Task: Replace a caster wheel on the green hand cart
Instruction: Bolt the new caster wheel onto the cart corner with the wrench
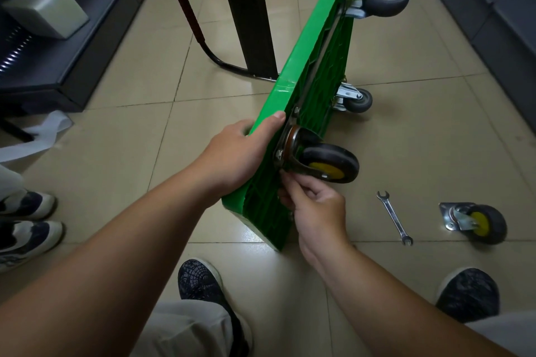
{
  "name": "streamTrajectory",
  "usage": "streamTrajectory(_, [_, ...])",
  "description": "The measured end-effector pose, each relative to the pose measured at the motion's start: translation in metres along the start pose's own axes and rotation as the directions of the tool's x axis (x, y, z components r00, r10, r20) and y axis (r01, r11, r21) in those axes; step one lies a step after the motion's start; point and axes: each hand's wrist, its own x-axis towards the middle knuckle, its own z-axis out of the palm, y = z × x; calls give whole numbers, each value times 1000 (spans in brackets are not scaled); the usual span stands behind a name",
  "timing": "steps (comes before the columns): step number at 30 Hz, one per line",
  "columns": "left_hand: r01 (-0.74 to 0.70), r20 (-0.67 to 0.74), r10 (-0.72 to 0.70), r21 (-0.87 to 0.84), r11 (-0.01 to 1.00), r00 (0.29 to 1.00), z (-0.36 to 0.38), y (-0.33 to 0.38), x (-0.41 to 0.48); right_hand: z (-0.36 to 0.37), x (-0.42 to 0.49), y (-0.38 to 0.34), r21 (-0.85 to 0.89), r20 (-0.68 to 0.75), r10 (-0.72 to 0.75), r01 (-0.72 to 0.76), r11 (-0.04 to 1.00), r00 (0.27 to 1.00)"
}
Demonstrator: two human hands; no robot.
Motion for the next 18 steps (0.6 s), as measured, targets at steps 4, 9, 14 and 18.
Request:
streamTrajectory(4, [-10,-50,14,83,997,999,0,1,0,1,6,-2,-52,-62,50,-53,997,997])
streamTrajectory(9, [-23,-62,31,115,993,998,-1,0,0,4,9,-1,15,-55,58,-57,998,997])
streamTrajectory(14, [-41,-81,54,144,989,995,0,-1,1,0,8,2,41,-38,36,-34,999,999])
streamTrajectory(18, [-44,-88,58,155,987,994,0,0,1,-5,6,6,-9,-4,49,-49,999,999])
